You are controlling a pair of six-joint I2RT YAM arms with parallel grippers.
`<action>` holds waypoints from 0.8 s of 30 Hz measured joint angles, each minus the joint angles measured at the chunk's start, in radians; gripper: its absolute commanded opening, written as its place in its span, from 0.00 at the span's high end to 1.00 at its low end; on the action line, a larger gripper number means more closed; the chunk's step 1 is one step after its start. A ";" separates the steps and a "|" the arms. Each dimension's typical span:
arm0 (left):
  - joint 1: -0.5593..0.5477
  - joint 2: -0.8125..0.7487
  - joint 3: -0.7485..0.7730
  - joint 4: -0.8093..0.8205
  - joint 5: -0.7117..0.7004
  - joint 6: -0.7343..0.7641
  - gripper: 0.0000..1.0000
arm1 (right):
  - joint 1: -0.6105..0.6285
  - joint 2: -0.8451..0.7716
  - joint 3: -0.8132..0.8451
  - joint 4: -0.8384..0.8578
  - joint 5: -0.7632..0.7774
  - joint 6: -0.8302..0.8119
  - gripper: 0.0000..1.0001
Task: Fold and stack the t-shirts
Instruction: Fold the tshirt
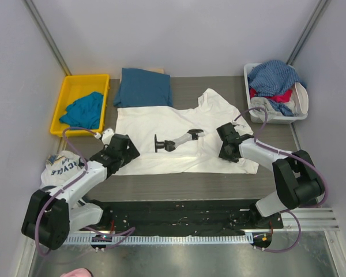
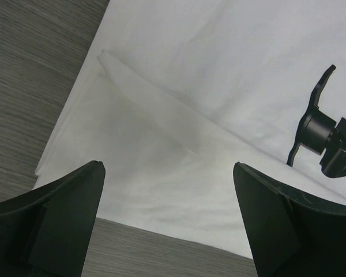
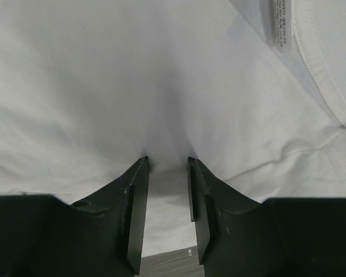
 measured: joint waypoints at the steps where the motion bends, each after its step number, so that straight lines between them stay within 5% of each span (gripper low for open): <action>1: 0.000 0.007 -0.005 0.008 0.001 0.001 0.00 | 0.000 0.000 0.000 0.000 0.000 0.000 0.61; 24: 0.008 0.134 -0.032 0.045 -0.106 -0.033 0.00 | 0.008 0.053 0.058 -0.071 0.041 0.042 0.63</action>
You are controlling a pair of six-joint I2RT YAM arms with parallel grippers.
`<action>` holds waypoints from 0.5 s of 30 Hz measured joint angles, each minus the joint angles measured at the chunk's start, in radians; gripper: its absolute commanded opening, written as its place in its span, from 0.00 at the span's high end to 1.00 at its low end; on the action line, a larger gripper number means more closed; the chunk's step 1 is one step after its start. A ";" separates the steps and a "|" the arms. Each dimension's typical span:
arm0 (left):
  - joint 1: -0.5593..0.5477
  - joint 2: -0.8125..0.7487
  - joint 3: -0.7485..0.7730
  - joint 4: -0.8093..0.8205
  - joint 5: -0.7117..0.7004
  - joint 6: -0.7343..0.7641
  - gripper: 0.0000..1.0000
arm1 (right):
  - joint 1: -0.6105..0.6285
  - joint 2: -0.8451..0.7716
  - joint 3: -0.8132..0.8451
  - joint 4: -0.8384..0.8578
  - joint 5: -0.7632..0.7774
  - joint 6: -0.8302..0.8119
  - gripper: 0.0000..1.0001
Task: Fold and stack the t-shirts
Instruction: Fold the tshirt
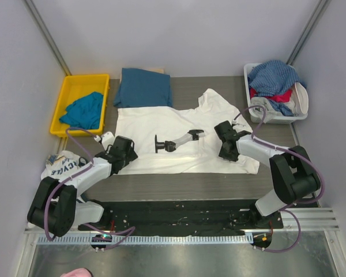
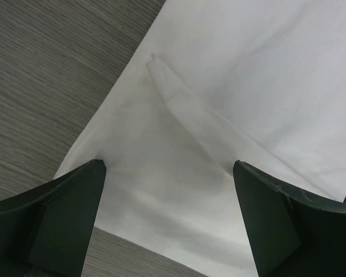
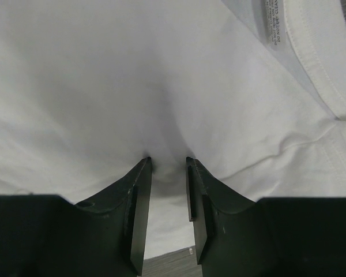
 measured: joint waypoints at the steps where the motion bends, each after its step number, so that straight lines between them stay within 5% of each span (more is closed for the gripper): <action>1: 0.003 0.001 0.001 -0.002 -0.002 -0.003 0.00 | 0.000 0.000 0.000 -0.001 0.002 0.004 0.63; 15: 0.013 0.002 0.007 -0.035 -0.035 -0.060 0.00 | 0.000 0.021 0.023 -0.033 0.026 0.041 0.64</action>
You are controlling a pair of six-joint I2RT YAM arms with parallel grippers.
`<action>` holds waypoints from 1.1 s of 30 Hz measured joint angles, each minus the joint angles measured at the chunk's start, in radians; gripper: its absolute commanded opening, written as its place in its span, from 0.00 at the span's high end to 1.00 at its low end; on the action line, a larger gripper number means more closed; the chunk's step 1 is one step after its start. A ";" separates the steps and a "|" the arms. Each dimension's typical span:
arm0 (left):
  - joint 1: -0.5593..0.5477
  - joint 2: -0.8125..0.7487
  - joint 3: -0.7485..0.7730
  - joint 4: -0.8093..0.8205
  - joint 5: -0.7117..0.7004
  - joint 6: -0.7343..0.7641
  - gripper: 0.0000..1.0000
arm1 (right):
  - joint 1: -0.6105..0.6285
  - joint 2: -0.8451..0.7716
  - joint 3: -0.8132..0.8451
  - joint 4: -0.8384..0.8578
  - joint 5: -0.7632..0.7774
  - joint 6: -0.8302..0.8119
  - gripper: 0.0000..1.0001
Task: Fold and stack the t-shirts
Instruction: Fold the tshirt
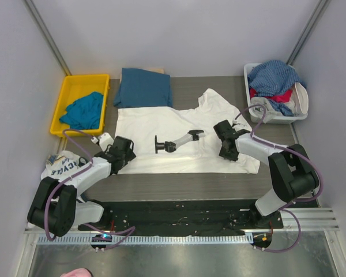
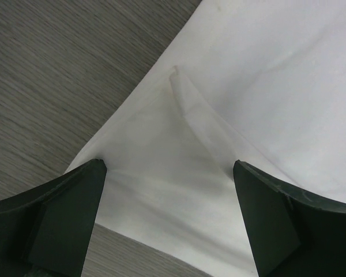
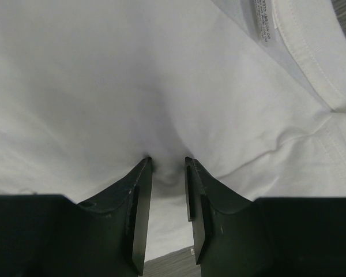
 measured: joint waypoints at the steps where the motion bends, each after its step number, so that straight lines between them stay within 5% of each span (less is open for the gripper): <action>1: 0.000 0.000 0.000 -0.006 -0.006 -0.004 0.00 | 0.000 0.000 0.000 -0.001 0.002 0.003 0.64; 14: 0.006 -0.035 0.009 -0.142 -0.056 -0.036 0.00 | -0.030 -0.032 -0.023 -0.050 0.064 0.025 0.64; 21: 0.006 -0.187 0.127 -0.197 -0.075 0.019 0.00 | -0.034 -0.155 -0.031 -0.142 0.066 -0.020 0.62; 33: -0.028 -0.238 0.113 -0.002 0.089 0.181 0.00 | -0.031 -0.330 -0.015 -0.056 -0.124 -0.162 0.56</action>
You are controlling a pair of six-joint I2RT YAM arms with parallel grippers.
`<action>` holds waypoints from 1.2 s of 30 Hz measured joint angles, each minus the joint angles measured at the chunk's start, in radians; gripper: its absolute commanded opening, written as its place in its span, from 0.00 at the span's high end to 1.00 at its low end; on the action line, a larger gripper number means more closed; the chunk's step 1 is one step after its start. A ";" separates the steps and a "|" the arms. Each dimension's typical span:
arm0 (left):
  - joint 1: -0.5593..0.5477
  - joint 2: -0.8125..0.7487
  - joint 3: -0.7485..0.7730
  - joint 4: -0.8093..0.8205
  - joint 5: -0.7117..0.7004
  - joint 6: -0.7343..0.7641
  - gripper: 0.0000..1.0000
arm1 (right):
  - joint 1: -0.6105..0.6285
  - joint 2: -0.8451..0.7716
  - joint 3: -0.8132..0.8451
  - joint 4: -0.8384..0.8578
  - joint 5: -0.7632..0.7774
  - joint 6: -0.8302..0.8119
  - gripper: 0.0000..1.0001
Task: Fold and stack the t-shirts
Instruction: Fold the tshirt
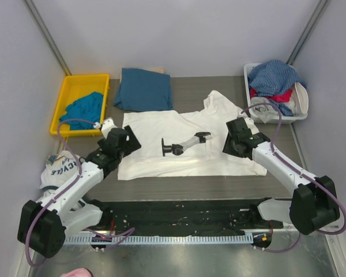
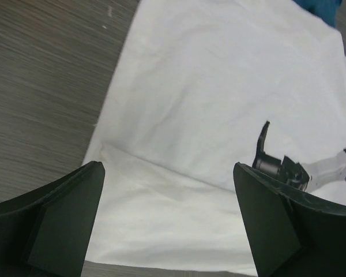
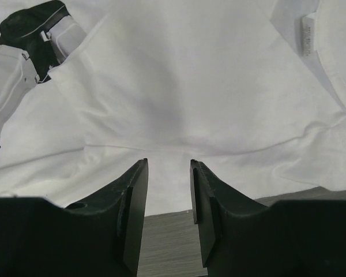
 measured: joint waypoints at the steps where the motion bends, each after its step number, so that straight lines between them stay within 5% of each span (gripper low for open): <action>1: -0.019 0.016 -0.005 0.018 0.016 0.010 0.00 | 0.005 0.008 0.000 0.011 -0.014 -0.010 0.55; 10: -0.282 0.215 -0.007 0.147 0.044 0.077 0.00 | 0.076 0.085 -0.018 0.060 -0.079 -0.079 0.41; 36: -0.304 0.240 -0.007 0.140 0.010 0.089 0.00 | 0.188 0.169 -0.150 0.218 -0.028 -0.058 0.36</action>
